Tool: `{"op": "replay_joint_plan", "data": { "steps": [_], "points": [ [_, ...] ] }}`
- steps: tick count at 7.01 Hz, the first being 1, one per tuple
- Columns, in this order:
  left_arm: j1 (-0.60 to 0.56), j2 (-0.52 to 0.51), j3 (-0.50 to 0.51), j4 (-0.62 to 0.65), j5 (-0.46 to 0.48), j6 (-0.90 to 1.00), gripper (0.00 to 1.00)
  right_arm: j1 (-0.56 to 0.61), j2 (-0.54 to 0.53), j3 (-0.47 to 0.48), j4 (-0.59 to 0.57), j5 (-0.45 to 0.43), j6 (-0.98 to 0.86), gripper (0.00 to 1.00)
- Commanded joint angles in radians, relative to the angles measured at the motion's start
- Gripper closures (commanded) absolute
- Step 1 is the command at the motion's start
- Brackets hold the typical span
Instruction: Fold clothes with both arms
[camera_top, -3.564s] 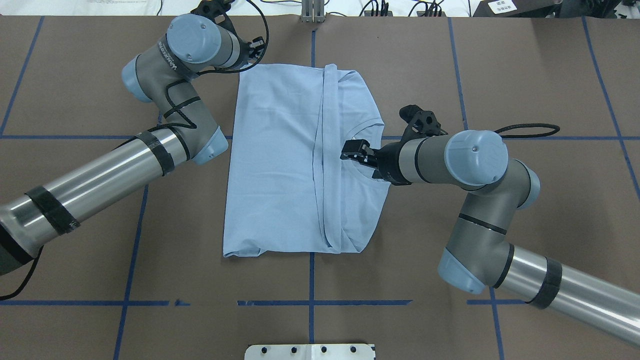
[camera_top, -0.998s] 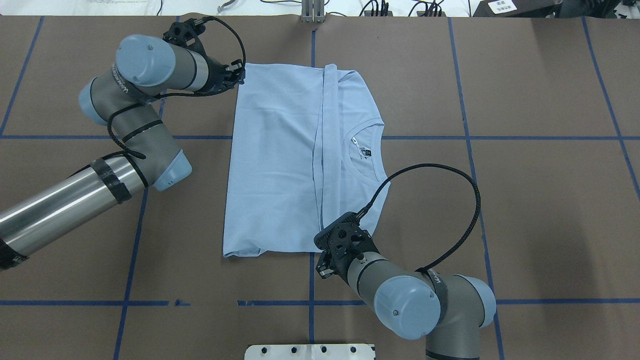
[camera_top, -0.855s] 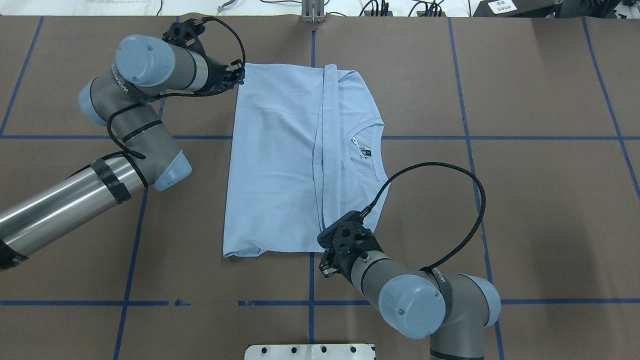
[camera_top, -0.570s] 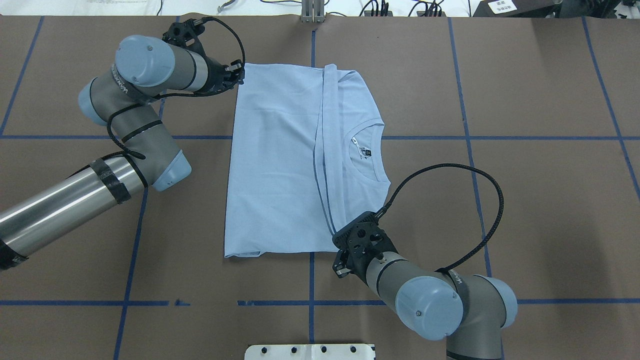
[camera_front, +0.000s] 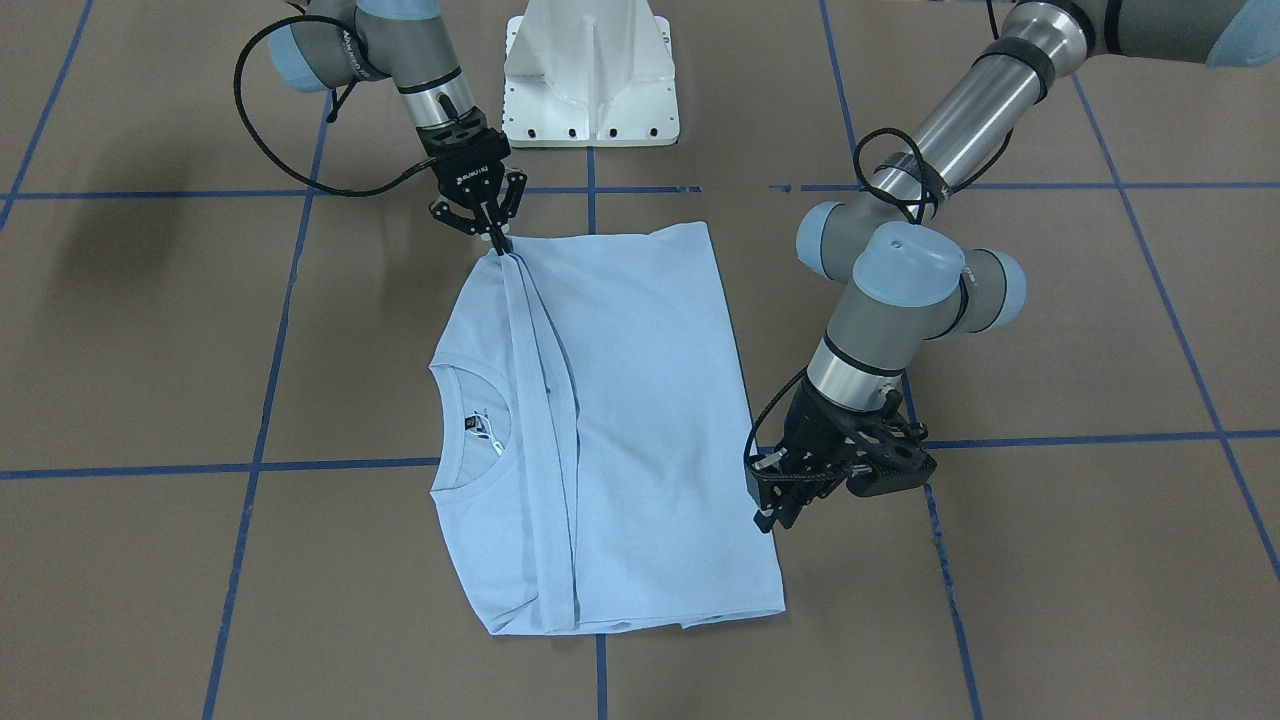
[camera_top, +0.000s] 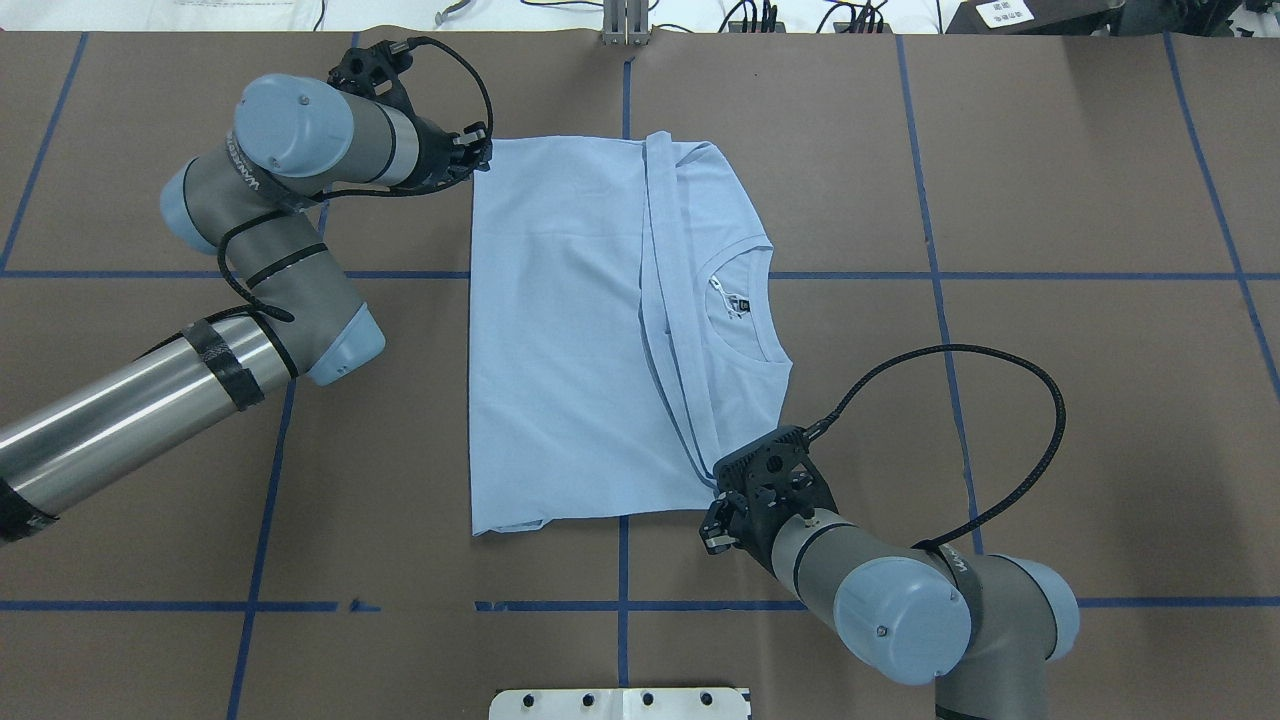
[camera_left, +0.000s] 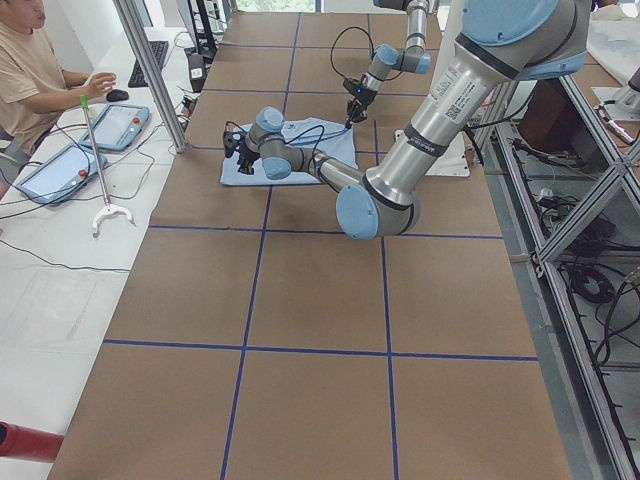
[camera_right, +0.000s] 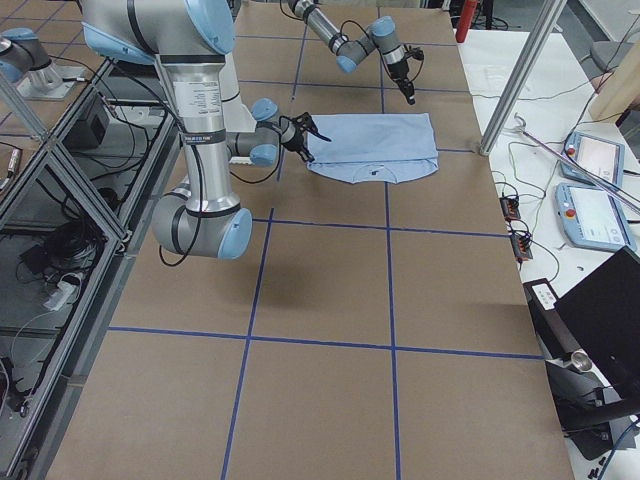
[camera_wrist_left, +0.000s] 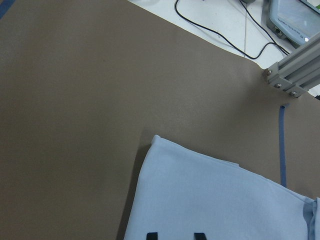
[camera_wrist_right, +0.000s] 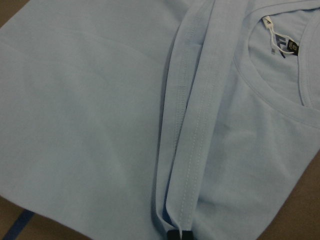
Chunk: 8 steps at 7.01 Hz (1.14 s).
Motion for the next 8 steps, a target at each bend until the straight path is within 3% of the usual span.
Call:
{"op": "replay_joint_plan", "data": {
  "steps": [1,2,4,6,8],
  "points": [
    [0.000,0.000,0.002,0.000,0.001,0.002,0.64,0.003,-0.087,0.048,0.003,0.024,0.022,0.76],
    [0.000,0.000,0.002,0.000,0.001,0.002,0.64,0.003,-0.159,0.102,0.003,0.035,0.022,0.76],
    [0.000,0.000,0.002,0.000,0.001,0.002,0.64,0.018,-0.169,0.125,0.003,0.050,0.024,0.76],
    [-0.001,0.000,-0.003,-0.002,0.000,0.002,0.64,0.065,-0.034,0.066,-0.010,0.050,0.024,0.76],
    [-0.001,0.001,-0.006,0.000,0.000,0.002,0.64,0.089,0.156,-0.042,-0.113,0.050,0.002,0.76]
  ]
}}
